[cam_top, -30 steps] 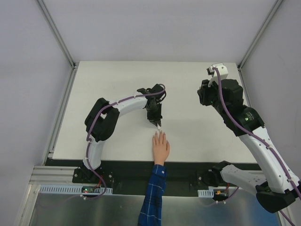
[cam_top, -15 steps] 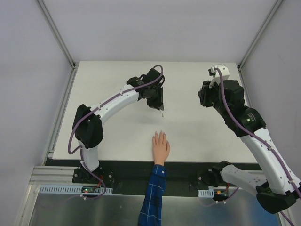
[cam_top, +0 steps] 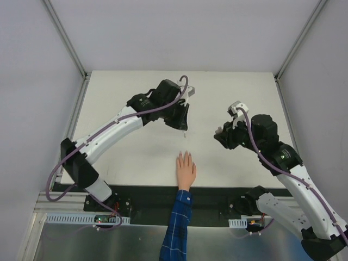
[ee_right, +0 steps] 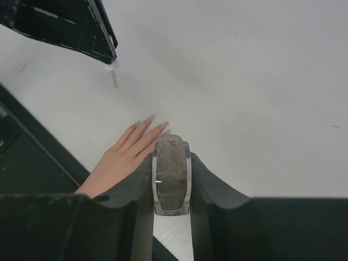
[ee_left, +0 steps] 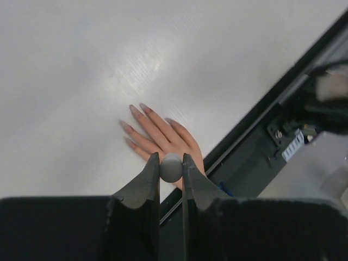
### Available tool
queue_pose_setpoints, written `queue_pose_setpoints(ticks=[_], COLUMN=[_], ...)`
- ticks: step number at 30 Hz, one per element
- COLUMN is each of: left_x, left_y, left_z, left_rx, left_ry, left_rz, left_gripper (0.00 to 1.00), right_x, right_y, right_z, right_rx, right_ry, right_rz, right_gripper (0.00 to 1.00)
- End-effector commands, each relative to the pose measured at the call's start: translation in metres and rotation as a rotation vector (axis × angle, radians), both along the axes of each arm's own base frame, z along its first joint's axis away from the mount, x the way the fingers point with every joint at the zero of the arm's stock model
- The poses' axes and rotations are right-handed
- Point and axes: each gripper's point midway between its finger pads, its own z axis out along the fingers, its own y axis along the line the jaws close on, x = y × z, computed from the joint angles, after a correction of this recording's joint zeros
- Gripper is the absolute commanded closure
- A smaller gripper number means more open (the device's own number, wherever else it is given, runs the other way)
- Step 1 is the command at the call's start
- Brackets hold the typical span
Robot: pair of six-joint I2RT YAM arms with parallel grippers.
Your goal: Paint the nails
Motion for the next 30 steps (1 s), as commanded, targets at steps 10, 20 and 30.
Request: queue_pose_setpoints(ticks=[10,20,30], left_x=[-0.079,-0.063,-0.072], left_y=[0.004,-0.011,-0.020], left_z=[0.121,0.168,0.166], left_rx=[-0.368,-0.448,-0.495], left_ry=[-0.335,-0.357,-0.288], left_rz=[-0.271,-0.202,-0.225], left_gripper=[1.00,1.00,1.00], right_x=[-0.083,-0.074,-0.068], right_y=[0.054,0.066,0.069], right_z=[0.031,0.048,0.043], right_rx=[0.201,0.142,0.134], right_ry=[-0.125,-0.149,-0.158], right_rz=[0.562,0.651,0.642], right_gripper=[1.00,1.00,1.00])
